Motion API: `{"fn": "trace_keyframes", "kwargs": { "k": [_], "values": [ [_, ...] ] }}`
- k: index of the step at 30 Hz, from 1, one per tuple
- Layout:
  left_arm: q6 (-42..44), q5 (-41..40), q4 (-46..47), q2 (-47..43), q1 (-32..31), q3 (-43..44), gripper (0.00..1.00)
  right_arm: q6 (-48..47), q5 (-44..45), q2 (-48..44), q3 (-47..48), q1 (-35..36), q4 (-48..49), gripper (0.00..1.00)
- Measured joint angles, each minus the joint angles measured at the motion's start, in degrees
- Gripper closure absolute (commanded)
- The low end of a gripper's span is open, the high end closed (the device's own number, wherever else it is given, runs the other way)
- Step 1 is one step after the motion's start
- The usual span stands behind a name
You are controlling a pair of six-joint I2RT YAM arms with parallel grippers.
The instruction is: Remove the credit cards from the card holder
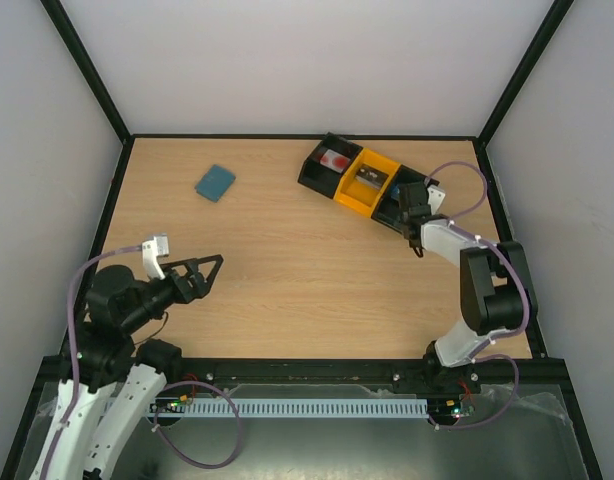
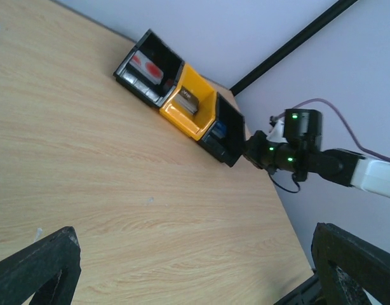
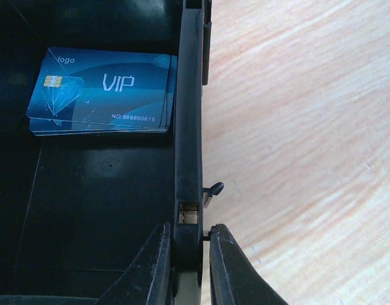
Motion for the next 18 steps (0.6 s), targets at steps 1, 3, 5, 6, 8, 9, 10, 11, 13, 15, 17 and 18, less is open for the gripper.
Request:
{"fn": "trace_keyframes", "kwargs": {
  "k": [1,3,5,6,8,9,10,11,13,15,17,18],
  "values": [
    [-0.13,0.28,0.72,0.94,0.00,-0.68,0.00,-0.17,-0.39,-1.09,-1.14,0.00,0.11,0.88],
    [-0.26,1.01,1.77,2.97,0.00,-2.03,0.00,-0.59,-1.05,-3.82,-3.78,0.00,0.07,0.88],
    [-0.24,1.62,2.43,5.11,0.00,-2.64,0.00,-1.16,-1.51,-7.08,-6.84,0.00,-0.35,0.87],
    [-0.22,1.84,2.75,6.03,0.00,-2.71,0.00,-1.40,-1.55,-8.28,-7.80,0.00,-0.81,0.87],
    [-0.22,2.27,3.96,7.74,0.00,-2.71,0.00,-1.95,-1.66,-10.56,-9.77,0.00,-1.36,0.86],
    [-0.22,2.51,4.63,8.59,0.00,-2.71,0.00,-2.21,-1.79,-11.47,-10.60,0.02,-1.44,0.85],
    [-0.22,2.71,5.51,9.60,0.00,-2.71,0.00,-2.38,-1.95,-12.26,-11.32,0.02,-1.44,0.82],
    [-0.22,2.75,6.14,10.36,0.00,-2.73,0.00,-2.54,-2.16,-12.90,-11.87,0.02,-1.44,0.79],
    [-0.24,2.62,7.58,12.26,0.00,-2.93,0.00,-2.71,-2.60,-13.99,-12.81,0.02,-1.44,0.72],
    [-0.24,1.57,8.76,14.49,0.00,-3.23,0.00,-2.80,-2.99,-15.06,-13.55,0.02,-1.92,0.60],
    [-0.24,0.07,9.33,17.07,0.00,-3.34,0.00,-2.69,-3.32,-16.06,-13.94,0.04,-2.67,0.50],
    [-0.24,-0.57,9.75,18.25,0.00,-3.34,0.00,-2.43,-3.56,-16.74,-14.08,0.07,-2.97,0.44]
  ]
}}
